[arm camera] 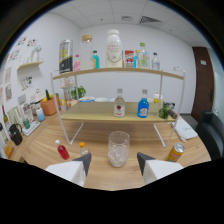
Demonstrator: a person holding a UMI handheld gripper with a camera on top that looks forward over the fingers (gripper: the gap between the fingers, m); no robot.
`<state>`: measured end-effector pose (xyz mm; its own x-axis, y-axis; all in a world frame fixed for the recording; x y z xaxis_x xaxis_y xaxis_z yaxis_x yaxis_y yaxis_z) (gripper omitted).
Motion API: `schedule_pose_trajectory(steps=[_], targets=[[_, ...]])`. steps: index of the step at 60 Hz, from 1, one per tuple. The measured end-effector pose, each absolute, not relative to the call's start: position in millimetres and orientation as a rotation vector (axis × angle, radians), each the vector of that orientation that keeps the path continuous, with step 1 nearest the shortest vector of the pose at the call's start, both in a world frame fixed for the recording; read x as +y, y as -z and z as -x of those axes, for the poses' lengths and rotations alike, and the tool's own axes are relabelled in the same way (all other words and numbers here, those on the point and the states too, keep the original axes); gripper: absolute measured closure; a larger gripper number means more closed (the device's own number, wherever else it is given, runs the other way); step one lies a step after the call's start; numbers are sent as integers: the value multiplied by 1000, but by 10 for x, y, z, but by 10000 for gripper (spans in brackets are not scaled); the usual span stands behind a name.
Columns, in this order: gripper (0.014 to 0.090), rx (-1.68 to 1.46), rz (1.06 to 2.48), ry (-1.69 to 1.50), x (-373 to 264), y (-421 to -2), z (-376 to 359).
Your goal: Make me a cup of Vodka Sunrise.
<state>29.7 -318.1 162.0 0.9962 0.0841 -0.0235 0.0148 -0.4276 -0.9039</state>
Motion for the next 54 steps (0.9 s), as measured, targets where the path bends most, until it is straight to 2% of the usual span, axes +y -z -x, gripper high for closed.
schedule_pose_trajectory(steps=[10,23,29,40,47,54], targets=[[186,-45,1921,-41,-2990,-2189,-775],[193,-21,1748,-31,-2408,-3324,-1085],[192,-7,1684,-46,-2081,-3717,-1124],[210,-10,1665,-35,-1491,-3896,-1139],[316,2,1704,-33,-1177,-3791,-1165],[540,20,1745,-37,-1029,-3679,-1199]])
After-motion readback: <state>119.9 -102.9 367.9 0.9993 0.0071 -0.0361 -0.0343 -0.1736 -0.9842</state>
